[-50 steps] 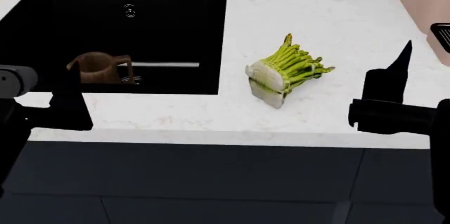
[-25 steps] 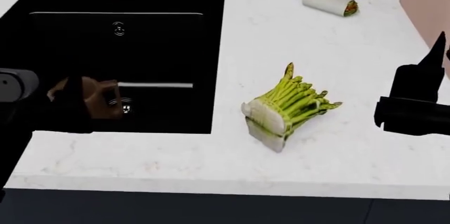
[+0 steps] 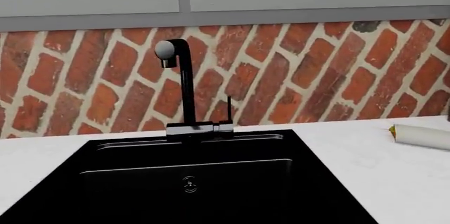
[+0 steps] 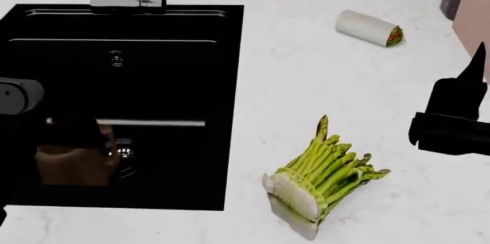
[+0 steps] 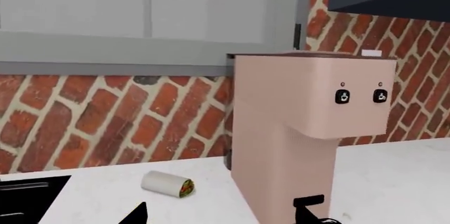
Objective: Pick the asparagus from the counter and place it in the sink
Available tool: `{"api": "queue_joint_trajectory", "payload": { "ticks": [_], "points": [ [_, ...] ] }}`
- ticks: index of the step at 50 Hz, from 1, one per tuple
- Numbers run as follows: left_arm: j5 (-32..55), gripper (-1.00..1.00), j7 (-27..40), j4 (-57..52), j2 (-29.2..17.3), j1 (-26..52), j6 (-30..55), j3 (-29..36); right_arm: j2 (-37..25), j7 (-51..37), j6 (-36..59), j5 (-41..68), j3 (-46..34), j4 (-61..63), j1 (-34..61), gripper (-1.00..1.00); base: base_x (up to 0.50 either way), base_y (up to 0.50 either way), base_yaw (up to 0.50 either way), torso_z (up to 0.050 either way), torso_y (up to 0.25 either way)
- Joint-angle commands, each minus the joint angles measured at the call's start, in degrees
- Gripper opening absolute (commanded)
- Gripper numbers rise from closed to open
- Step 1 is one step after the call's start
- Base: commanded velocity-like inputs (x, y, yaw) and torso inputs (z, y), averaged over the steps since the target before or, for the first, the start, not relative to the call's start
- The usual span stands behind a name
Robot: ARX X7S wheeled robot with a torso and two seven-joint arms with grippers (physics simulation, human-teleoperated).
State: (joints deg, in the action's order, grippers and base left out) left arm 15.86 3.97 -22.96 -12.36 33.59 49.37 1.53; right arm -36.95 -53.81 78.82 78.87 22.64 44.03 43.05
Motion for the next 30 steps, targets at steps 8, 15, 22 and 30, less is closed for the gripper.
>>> {"api": "queue_joint_trajectory", "payload": {
  "ticks": [8, 15, 22, 30],
  "points": [
    [0.7, 1.00, 0.5, -0.3, -0.3, -0.1, 0.4, 0.5, -0.2, 0.7, -2.2, 0.1, 0.3, -0.1, -1.7, 1.00, 0.32, 0.00, 0.00, 0.000, 0.002],
    [1.1, 1.00, 0.5, -0.4, -0.3, -0.1, 0.2, 0.4, -0.5, -0.2, -2.4, 1.0, 0.5, -0.3, -2.0, 1.00, 0.30, 0.00, 0.00, 0.000, 0.000],
    [1.4, 1.00, 0.7, -0.6, -0.4, -0.2, 0.1, 0.4, -0.8, -1.4, -2.4, 1.8, 0.5, -0.5, -2.0, 1.00, 0.22, 0.00, 0.00, 0.000, 0.000],
    [1.8, 1.00, 0.8, -0.7, -0.5, -0.6, 0.0, 0.5, -1.2, -1.3, -2.8, 1.7, -0.1, -0.3, -1.8, 1.00, 0.00, 0.00, 0.00, 0.000, 0.001]
  ]
}}
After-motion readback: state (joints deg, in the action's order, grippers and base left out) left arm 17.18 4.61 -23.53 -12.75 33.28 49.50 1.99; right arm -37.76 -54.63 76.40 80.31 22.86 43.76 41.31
